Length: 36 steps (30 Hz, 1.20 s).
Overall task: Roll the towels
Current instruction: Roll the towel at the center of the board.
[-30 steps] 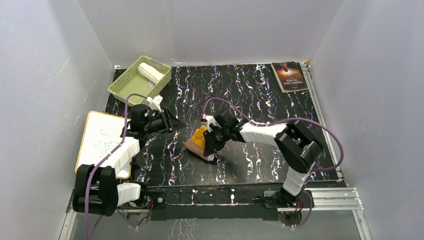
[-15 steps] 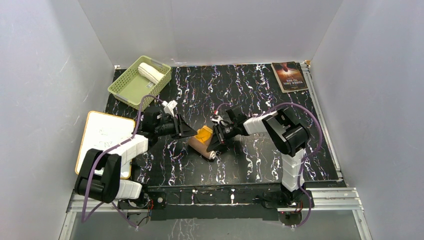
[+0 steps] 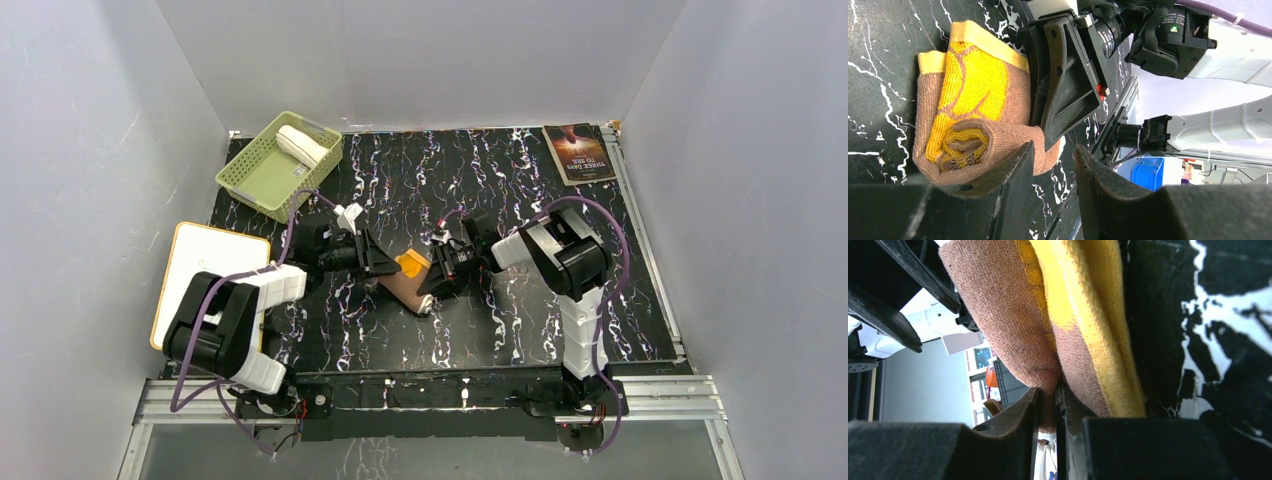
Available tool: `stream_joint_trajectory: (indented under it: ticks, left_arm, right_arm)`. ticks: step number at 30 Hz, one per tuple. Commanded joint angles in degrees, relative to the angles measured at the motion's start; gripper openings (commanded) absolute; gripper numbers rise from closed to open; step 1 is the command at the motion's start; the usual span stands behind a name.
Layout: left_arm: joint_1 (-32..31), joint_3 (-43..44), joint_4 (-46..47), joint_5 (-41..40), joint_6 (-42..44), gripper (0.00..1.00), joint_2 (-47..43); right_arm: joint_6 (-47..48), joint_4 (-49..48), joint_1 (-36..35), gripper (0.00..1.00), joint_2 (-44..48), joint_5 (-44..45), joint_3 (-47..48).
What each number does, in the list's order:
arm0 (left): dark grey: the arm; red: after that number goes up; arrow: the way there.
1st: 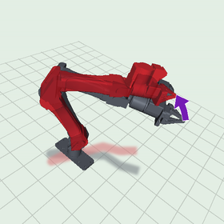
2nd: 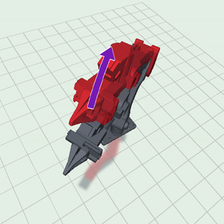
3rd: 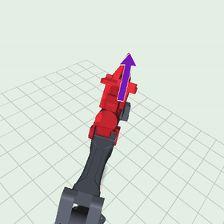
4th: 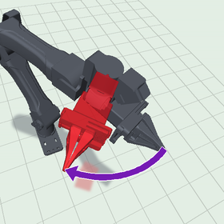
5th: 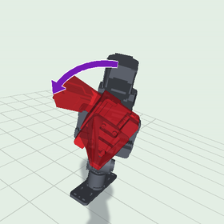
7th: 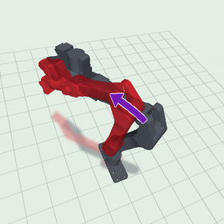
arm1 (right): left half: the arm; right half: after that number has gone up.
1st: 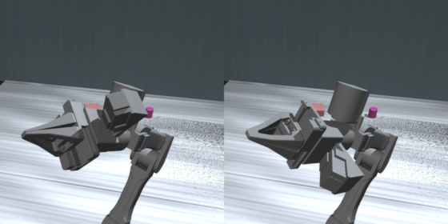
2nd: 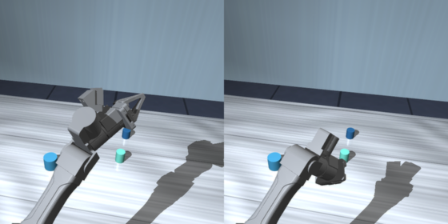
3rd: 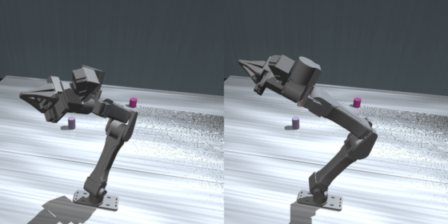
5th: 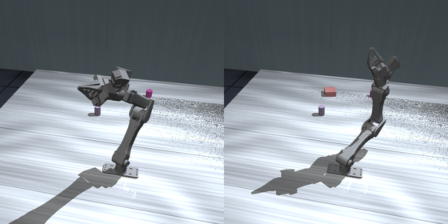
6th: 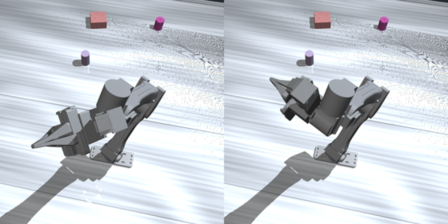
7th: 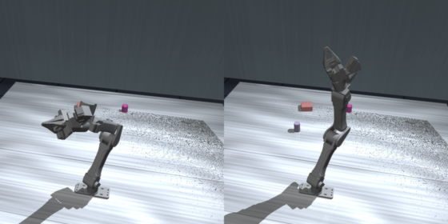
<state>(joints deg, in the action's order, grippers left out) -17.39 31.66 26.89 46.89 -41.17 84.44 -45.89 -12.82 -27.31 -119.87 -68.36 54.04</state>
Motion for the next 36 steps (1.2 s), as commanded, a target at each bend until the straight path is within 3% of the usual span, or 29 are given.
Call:
stream_joint_trajectory:
  ticks: [1, 12, 16, 19, 22, 26, 36]
  left_arm:
    - [-0.5, -0.6, 5.7, 2.0, -0.9, 0.34, 2.4]
    - [-0.7, -5.9, 13.4, -3.9, 0.5, 0.31, 13.9]
    - [-0.8, -5.7, 14.3, -4.5, 0.7, 0.30, 15.9]
    - [-0.8, -4.7, 12.2, -4.9, 2.1, 0.30, 16.3]
    - [-0.9, -4.0, 10.1, -5.5, 3.3, 0.30, 16.1]
    - [-0.9, -3.3, 8.3, -5.8, 4.2, 0.30, 16.1]
    - [-0.9, -3.0, 6.0, -6.4, 4.9, 0.30, 16.0]
  right_arm:
    - [-1.1, 5.6, 0.2, 0.15, -3.8, 5.7, -0.1]
    - [12.3, 25.1, 0.0, 0.37, 2.2, 20.6, 6.4]
    - [20.9, 33.4, -2.7, 0.47, 10.2, 35.8, 10.6]
    - [24.5, 36.9, -5.5, 0.49, 16.8, 47.7, 13.1]
    - [29.4, 35.9, -11.2, 0.53, 24.7, 61.5, 13.6]
    - [42.5, 26.2, -24.9, 0.59, 32.6, 78.9, 7.7]
    - [51.5, 28.4, -34.0, 0.59, 28.0, 84.6, 5.9]
